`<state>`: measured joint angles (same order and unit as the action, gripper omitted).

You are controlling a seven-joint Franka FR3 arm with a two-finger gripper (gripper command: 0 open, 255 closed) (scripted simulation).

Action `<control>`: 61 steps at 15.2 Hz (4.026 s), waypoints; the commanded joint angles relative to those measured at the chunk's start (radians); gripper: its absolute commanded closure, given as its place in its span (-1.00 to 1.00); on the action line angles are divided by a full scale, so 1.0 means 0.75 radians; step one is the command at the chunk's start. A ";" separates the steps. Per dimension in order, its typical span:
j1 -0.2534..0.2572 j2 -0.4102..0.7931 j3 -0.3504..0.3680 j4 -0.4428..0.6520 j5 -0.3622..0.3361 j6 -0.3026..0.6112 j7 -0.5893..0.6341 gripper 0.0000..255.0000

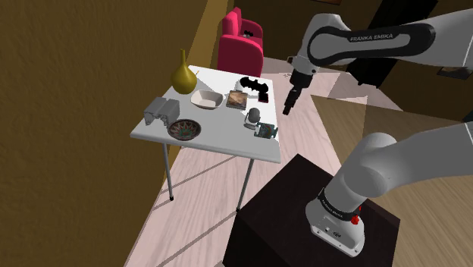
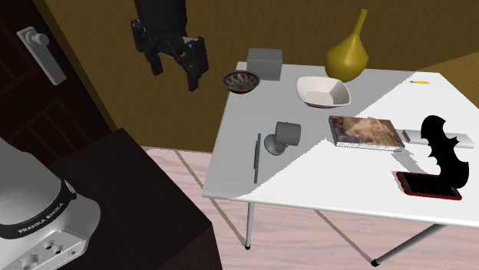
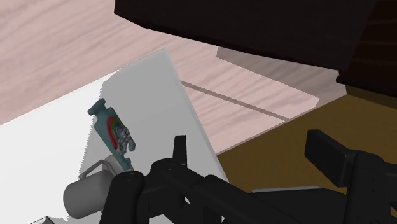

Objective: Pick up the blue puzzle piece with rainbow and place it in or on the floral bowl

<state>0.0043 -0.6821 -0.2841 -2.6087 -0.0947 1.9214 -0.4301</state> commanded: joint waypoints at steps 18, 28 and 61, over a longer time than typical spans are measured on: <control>0.142 1.057 -0.418 0.260 0.339 0.739 -1.102 -1.00; 0.073 1.266 -0.326 0.296 0.549 0.872 -1.286 -1.00; 0.143 0.980 -0.431 0.321 0.250 0.622 -1.068 1.00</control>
<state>0.1113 0.0667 -0.6042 -2.3727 0.1069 2.4038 -1.2400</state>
